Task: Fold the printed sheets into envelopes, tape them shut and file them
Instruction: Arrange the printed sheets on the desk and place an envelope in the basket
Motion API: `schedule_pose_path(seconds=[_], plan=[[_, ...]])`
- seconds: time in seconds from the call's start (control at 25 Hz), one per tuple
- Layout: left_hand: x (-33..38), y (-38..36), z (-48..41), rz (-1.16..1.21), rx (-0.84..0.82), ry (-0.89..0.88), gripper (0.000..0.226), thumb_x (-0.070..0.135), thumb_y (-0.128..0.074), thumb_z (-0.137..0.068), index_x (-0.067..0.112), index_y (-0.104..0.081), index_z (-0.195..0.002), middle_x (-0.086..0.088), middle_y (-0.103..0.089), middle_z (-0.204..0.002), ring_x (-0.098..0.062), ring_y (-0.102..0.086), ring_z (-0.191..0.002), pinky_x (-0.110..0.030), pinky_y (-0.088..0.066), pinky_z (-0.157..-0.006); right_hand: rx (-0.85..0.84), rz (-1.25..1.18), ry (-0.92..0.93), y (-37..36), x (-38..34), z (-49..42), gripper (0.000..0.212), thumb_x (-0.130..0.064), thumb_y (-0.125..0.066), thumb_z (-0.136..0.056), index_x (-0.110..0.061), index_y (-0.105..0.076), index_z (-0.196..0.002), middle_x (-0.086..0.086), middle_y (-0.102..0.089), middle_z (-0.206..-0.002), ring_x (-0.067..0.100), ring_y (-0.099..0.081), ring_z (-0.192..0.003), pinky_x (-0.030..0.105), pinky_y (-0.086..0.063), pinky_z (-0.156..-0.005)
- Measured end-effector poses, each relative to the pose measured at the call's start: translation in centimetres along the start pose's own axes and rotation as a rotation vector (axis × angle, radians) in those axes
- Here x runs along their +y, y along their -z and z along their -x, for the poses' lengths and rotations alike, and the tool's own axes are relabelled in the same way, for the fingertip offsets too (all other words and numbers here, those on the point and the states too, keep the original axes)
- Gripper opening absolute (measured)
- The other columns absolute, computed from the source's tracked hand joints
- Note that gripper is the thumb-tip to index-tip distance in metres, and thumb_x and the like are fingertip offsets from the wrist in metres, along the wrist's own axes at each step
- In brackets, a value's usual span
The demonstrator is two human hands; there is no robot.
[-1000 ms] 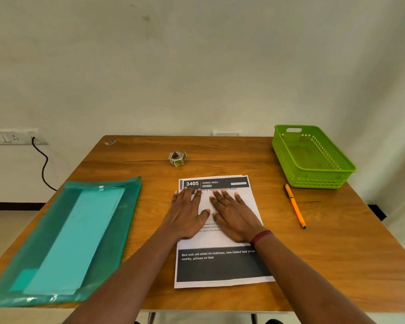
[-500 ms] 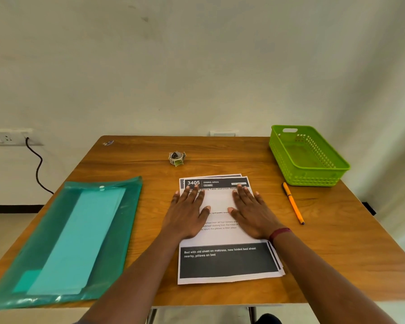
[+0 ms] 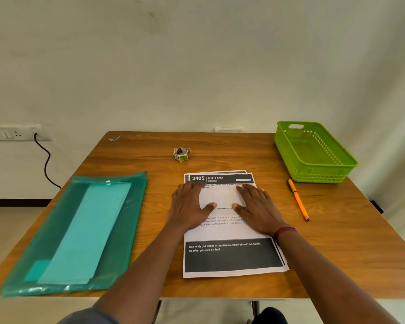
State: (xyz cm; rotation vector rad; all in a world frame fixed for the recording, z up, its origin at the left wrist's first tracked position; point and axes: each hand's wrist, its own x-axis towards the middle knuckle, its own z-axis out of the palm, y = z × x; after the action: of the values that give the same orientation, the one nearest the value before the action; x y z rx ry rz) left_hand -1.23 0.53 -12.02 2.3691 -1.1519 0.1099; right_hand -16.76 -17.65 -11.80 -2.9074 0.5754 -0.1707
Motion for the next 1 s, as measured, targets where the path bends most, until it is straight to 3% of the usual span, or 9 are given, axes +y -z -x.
schedule_pose_path(seconds=[0.2,0.48,0.8,1.0], plan=[[0.2,0.3,0.6,-0.016,0.119,-0.071,0.063,0.058,-0.070,-0.077,0.029,-0.050,-0.129,0.002,-0.045,-0.128,-0.019,-0.037,-0.121,-0.038,-0.037,-0.095,0.132,-0.059,-0.002,0.2,-0.2,0.5,0.068,-0.055,-0.044,-0.094,-0.020,-0.028,-0.149,0.005,-0.032,-0.153,0.023,-0.026,-0.142,0.042,-0.024,-0.114],[0.8,1.4,1.7,0.016,0.361,-0.152,0.055,0.037,-0.080,-0.078,0.016,-0.059,-0.124,-0.010,-0.053,-0.115,-0.026,-0.052,-0.105,-0.042,-0.049,-0.081,0.471,0.055,0.037,0.9,-1.1,1.7,0.049,-0.030,-0.063,-0.090,-0.014,-0.048,-0.134,0.010,-0.049,-0.128,0.029,-0.046,-0.120,0.044,-0.045,-0.093],[1.2,1.6,2.4,-0.001,0.457,-0.230,0.060,0.027,-0.075,-0.085,0.015,-0.043,-0.134,-0.009,-0.060,-0.112,-0.022,-0.051,-0.101,-0.036,-0.043,-0.081,0.632,0.074,0.057,0.5,-0.9,2.1,0.039,-0.019,-0.064,-0.090,-0.016,-0.054,-0.127,0.014,-0.053,-0.118,0.031,-0.049,-0.110,0.046,-0.047,-0.085],[1.3,1.4,2.5,-0.034,0.520,-0.272,0.042,0.018,-0.072,-0.087,0.012,-0.055,-0.125,-0.010,-0.061,-0.107,-0.024,-0.053,-0.097,-0.038,-0.044,-0.077,0.714,-0.006,0.076,0.5,-0.5,2.1,0.027,-0.017,-0.062,-0.090,-0.017,-0.061,-0.117,0.010,-0.053,-0.111,0.028,-0.050,-0.103,0.041,-0.043,-0.082]])
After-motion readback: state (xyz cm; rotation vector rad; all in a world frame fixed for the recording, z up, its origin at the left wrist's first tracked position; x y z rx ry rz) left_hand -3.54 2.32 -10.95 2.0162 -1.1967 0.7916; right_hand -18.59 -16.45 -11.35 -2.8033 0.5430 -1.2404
